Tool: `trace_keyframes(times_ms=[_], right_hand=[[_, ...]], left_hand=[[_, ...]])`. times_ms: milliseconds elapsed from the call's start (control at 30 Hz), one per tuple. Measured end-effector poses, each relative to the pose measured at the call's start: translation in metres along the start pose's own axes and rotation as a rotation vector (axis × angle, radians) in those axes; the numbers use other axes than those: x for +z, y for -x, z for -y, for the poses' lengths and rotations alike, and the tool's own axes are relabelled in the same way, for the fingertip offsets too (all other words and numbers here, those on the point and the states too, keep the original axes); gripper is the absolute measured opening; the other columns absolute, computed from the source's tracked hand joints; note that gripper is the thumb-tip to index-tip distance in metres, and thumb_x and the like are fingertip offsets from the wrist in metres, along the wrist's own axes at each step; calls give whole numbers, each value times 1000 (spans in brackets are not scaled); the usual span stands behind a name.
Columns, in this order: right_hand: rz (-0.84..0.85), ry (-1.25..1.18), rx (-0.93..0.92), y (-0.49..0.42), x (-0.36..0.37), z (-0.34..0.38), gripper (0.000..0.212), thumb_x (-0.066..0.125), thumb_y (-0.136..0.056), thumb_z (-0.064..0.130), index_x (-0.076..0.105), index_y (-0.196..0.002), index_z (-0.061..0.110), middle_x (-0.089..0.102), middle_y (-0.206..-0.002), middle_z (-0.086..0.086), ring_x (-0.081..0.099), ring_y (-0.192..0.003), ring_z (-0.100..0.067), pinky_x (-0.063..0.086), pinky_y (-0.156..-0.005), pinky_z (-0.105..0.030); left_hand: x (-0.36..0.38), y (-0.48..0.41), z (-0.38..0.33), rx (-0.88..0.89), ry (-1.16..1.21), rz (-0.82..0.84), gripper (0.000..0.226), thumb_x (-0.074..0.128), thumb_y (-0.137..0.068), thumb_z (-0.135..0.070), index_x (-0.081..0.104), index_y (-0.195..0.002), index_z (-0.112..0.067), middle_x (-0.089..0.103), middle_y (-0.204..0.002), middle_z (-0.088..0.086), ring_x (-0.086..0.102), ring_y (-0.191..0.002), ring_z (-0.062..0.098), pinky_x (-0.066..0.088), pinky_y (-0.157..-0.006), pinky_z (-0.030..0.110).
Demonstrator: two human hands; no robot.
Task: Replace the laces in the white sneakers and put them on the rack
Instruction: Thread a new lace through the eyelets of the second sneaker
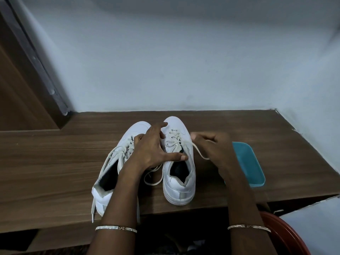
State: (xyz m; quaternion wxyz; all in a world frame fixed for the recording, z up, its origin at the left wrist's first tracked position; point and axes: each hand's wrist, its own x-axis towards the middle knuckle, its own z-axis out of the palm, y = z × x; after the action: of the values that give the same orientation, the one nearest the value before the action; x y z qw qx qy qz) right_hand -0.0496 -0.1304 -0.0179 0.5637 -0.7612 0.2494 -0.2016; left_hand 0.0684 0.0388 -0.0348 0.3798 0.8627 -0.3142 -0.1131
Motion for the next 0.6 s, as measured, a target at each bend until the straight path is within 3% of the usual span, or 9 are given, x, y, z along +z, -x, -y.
trace_keyframes(times_ms=[100, 200, 300, 400, 500, 600], right_hand=[[118, 83, -28, 2, 8, -2, 6, 77, -86, 24, 79, -89, 29, 76, -83, 14, 70, -78, 4, 49, -67, -10], [136, 116, -65, 1, 6, -3, 5, 74, -88, 19, 79, -87, 22, 76, -81, 10, 67, -75, 5, 47, -67, -7], [148, 114, -25, 1, 2, -3, 9, 71, -91, 19, 77, -85, 15, 76, -81, 4, 64, -66, 1, 47, -64, -18], [73, -76, 84, 1, -3, -2, 17, 63, -94, 22, 69, -81, 13, 75, -87, 5, 58, -62, -4, 41, -56, -25], [-70, -382, 174, 0, -12, 1, 23, 60, -93, 15, 61, -70, 18, 68, -76, 1, 49, -52, -3, 34, -42, -18], [-32, -491, 195, -1, -11, 0, 25, 52, -94, 9, 56, -69, 9, 63, -65, -1, 34, -38, -3, 23, -33, -16]], left_hand=[[-1, -1, 0, 4, 17, 1, 119, 71, -35, -89, 34, -138, -41, 59, -100, -19, 59, -91, -1, 30, -107, 44], [-1, 0, 0, 7, 14, 5, 120, 72, -37, -88, 33, -139, -40, 60, -98, -19, 59, -90, -2, 30, -107, 44], [-1, -1, -1, -1, 16, 19, 120, 70, -36, -90, 33, -139, -40, 60, -96, -18, 59, -90, 0, 32, -108, 46], [-2, 0, -1, -15, 53, 37, 120, 68, -33, -92, 34, -137, -42, 61, -95, -17, 61, -90, 4, 35, -107, 46], [-3, 1, -1, -23, 64, 36, 117, 67, -32, -92, 36, -135, -44, 62, -94, -17, 62, -92, 6, 34, -108, 45], [-4, 2, -3, -41, 77, 39, 109, 70, -33, -90, 43, -127, -41, 64, -90, -15, 63, -87, 3, 38, -105, 45]])
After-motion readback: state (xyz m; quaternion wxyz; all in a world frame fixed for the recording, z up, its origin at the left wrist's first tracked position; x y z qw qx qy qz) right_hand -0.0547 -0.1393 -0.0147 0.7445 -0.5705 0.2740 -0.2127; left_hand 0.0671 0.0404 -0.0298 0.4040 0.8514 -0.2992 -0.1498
